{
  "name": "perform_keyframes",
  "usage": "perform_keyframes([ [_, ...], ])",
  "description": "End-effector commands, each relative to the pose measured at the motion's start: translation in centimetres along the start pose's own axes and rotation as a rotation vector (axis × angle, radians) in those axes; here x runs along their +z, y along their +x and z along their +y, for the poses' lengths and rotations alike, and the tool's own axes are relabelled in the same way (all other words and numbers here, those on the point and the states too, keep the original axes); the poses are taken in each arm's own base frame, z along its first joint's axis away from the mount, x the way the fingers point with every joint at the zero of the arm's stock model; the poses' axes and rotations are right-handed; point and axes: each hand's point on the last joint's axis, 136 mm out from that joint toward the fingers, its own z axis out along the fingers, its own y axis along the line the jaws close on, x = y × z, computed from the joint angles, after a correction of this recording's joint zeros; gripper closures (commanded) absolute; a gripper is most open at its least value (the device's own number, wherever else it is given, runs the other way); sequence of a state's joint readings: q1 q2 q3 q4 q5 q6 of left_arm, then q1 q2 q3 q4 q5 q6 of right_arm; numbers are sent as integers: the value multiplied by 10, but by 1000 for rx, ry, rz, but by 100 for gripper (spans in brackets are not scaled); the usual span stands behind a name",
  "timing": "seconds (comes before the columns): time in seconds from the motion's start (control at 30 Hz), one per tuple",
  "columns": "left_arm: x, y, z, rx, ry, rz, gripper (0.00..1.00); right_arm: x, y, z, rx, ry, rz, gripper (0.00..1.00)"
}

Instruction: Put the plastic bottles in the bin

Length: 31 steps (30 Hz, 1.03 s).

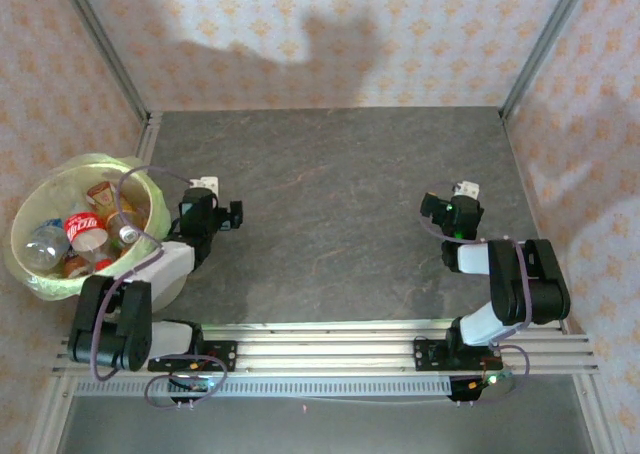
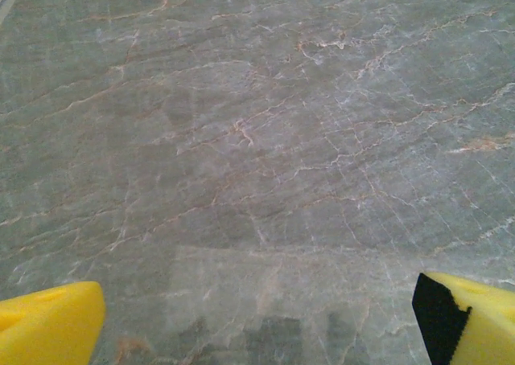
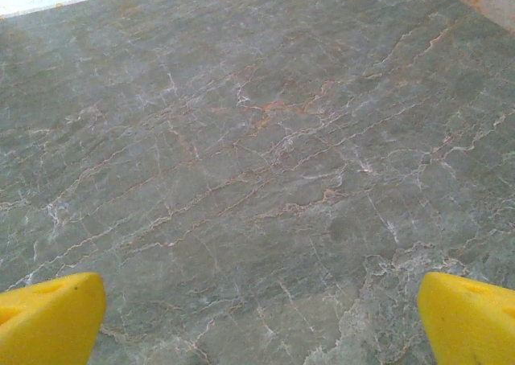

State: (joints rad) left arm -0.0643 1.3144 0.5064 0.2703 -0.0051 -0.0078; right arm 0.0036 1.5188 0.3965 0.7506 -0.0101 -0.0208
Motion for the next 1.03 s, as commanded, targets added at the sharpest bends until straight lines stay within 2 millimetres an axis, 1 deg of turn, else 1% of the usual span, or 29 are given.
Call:
perform_keyframes([
  [0.0,11,-31,2,-7,-3,-144,0,1,-16,-1,4,12,-57,1],
  [0.07,17,-36,5,-4,-17,-154,0,1,-16,-1,4,14,-58,1],
  [0.17,29,-28,12,-44,0,-156,0,1,-16,-1,3,14,-56,1],
  [0.23,26,-28,14,-49,-7,-169,0,1,-16,-1,5,14,-56,1],
  [0.3,21,-20,24,-86,-57,-213,0,1,-16,-1,4,14,-56,1],
  [0.33,19,-19,27,-101,-70,-269,0,1,-16,-1,3,14,-55,1],
  [0.4,18,-15,32,-112,-95,-239,0,1,-16,0,3,13,-56,1],
  [0.43,20,-18,28,-104,-81,-250,0,1,-17,-1,4,14,-58,1],
  [0.47,22,-16,28,-97,-83,-215,0,1,-16,-1,3,14,-56,1],
  [0.53,22,-17,25,-85,-75,-223,0,1,-17,0,3,13,-57,1],
  [0.63,23,-19,19,-41,-101,-207,0,1,-17,0,2,12,-57,1],
  [0.9,22,-19,21,-49,-116,-212,0,2,-16,1,-4,10,-50,1],
  [1.0,23,-19,21,-49,-116,-212,0,2,-15,7,-19,-20,-44,1],
])
